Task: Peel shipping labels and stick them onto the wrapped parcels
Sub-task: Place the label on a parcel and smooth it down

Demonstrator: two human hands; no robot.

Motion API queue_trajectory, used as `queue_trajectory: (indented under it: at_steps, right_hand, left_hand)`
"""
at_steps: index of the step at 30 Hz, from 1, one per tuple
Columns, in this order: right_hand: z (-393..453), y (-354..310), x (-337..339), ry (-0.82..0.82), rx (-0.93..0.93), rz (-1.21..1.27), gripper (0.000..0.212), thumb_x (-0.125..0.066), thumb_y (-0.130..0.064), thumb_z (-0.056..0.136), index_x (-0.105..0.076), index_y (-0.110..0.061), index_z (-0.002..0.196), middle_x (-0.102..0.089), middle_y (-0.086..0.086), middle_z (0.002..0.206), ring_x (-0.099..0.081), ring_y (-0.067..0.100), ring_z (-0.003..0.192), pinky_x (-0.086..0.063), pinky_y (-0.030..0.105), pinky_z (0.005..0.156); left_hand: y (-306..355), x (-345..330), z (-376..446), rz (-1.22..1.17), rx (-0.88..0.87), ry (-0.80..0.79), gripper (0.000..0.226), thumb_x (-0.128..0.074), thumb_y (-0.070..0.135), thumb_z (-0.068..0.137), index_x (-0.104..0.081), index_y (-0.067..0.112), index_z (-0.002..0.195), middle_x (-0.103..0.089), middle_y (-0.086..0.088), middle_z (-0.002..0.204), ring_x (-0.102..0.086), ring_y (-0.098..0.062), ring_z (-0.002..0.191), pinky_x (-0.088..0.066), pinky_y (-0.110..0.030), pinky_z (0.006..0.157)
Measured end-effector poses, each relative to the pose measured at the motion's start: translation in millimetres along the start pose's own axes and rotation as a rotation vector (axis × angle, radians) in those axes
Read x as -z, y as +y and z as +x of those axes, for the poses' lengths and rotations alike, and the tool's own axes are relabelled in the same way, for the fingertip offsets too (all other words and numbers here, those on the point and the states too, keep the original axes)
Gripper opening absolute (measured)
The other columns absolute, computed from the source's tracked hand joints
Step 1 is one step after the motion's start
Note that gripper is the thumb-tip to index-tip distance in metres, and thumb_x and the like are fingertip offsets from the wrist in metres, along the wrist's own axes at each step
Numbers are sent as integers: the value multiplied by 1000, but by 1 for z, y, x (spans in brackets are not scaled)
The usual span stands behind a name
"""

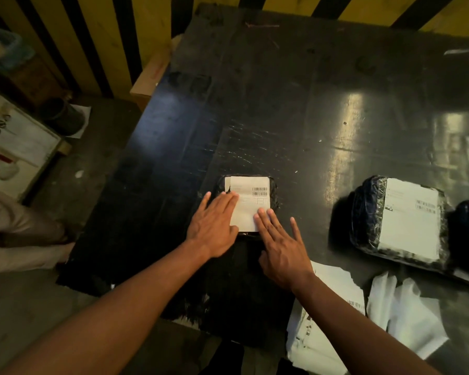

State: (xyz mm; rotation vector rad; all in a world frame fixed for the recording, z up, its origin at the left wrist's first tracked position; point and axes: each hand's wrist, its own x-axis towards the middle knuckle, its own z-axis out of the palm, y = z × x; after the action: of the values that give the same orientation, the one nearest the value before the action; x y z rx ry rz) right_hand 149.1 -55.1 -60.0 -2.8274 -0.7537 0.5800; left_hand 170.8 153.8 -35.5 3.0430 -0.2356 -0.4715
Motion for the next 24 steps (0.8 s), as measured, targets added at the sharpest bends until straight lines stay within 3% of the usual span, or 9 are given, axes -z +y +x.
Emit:
queue_trajectory:
  at_steps: [3,6,9,13,18,21,24]
  right_hand:
    - [1,-1,2,-29,-3,17,89,-43,-35,99,20,-24,161,29,-3,166,29,17,153,18,54,123]
    - [0,-1,-3,20,1,31,91,-48,-34,95,12,-23,163,20,-3,169,22,18,155,11,57,125]
    - [0,1,-5,23,10,20,90,-49,-36,95,13,-24,161,17,-3,170,21,18,156,14,56,124]
    - [-1,0,-2,10,-3,28,90,-45,-35,96,14,-24,162,22,-4,169,25,16,155,16,54,123]
    - [1,-2,2,-18,-15,89,81,-40,-39,101,12,-26,163,22,-7,168,25,13,154,13,50,126]
    - [5,4,7,76,3,201,67,-40,-41,104,-14,-26,164,-3,-6,172,3,12,159,-5,46,130]
    - [14,12,12,205,-38,236,59,-49,-44,102,-39,-25,156,-25,3,169,-26,22,155,-30,46,124]
  left_hand:
    - [-2,6,2,46,18,-27,80,-49,47,98,-16,15,163,-20,-4,169,-15,-21,158,1,-46,130]
    - [10,14,15,-5,-43,37,73,-48,45,99,-25,15,161,-21,-5,169,-15,-20,158,0,-43,130]
    - [26,15,37,-51,-137,-33,73,-37,47,104,-8,18,165,2,-1,174,4,-17,160,5,-44,130]
    - [9,13,61,-115,50,-84,77,-35,50,104,2,19,165,4,0,174,5,-16,160,3,-49,129]
    - [-20,18,53,-115,166,-194,84,-40,62,102,12,34,162,17,-5,172,8,-31,159,-3,-53,128]
    - [-17,17,34,-325,261,-284,91,-54,59,98,15,50,157,18,-6,171,0,-38,158,-20,-59,123]
    - [-11,7,14,-443,282,-278,85,-55,51,101,11,57,155,-10,-12,170,-18,-36,156,-31,-56,119]
